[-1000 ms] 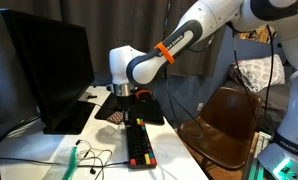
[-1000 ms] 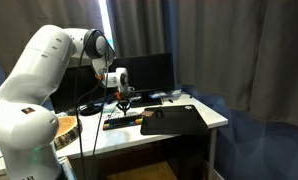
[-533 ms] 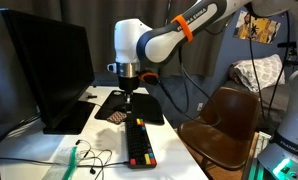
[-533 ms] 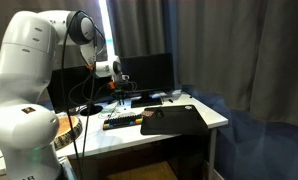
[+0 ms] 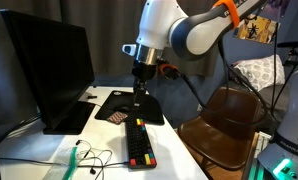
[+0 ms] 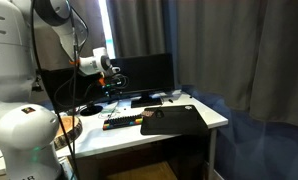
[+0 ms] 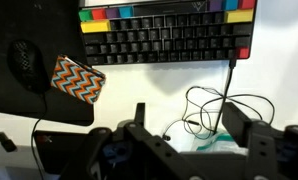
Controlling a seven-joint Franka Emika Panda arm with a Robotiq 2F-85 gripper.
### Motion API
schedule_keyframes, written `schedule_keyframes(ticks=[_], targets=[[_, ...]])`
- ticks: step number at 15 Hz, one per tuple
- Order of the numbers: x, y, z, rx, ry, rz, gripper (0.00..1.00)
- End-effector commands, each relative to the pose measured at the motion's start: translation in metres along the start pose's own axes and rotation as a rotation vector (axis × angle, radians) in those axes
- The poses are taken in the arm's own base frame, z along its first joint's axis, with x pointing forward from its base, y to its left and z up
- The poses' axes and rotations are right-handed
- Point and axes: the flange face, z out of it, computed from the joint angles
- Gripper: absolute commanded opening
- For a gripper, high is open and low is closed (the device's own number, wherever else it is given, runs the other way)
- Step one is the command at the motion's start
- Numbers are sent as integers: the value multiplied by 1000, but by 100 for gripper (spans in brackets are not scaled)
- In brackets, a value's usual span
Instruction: Press one keyboard key
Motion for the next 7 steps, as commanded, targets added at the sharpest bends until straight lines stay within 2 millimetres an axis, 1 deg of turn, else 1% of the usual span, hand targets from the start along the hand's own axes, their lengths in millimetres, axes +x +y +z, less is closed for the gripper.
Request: schedule_keyframes(ticks=[1,3,4,5,7], targets=[[-40,-18,-27,-47,98,-23,100],[-56,-25,-24,-27,123,-89,100],[-33,-19,-22,-25,93,-48,100],[-38,-22,-22,-26,93,-57,100],[-37,-22,-22,-26,94,-56,100]])
